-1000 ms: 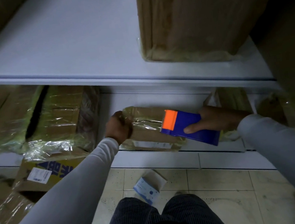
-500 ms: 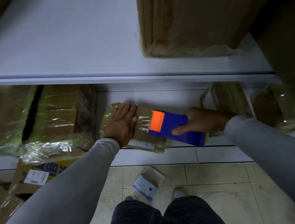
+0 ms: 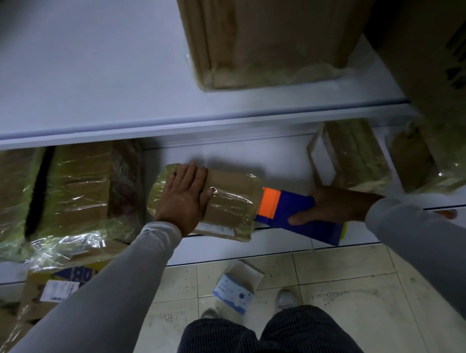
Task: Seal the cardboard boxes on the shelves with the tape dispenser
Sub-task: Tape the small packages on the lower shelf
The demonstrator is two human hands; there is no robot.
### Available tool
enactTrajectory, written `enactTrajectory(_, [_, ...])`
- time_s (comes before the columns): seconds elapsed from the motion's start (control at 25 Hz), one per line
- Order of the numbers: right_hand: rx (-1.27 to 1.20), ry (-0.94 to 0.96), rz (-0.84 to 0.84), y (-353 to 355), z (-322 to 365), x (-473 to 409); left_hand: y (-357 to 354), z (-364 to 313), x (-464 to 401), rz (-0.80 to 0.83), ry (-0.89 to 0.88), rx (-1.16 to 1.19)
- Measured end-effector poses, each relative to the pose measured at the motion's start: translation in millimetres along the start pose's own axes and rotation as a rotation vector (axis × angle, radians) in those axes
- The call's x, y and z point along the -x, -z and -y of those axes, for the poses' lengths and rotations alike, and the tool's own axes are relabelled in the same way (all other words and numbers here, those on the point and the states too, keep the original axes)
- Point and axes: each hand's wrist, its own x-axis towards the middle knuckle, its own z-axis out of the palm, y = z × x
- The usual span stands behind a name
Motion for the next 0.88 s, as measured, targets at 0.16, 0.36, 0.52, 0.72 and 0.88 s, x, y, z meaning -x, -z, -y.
enactTrajectory(0.16, [-0.017,-0.007,-0.020,-14,9,-7,-9,-43,1,-0.051,-0.077,0.062])
enactTrajectory(0.36, [-0.046,-0.016,-0.018,-13,3,10,-25,-41,0,0.069,-0.031,-0.048])
enactTrajectory(0.52, [-0.028,0.023,-0.022,-10,4,24,-24,-40,-1,0.077,-0.052,-0.041])
enactTrajectory(0.72, [-0.036,0.026,-0.022,-12,5,30,-23,-37,0,0.105,-0.039,-0.022])
enactTrajectory(0.88, [-0.019,-0.011,-0.037,-9,-2,43,-23,-39,-1,0.091,-0.048,-0.032])
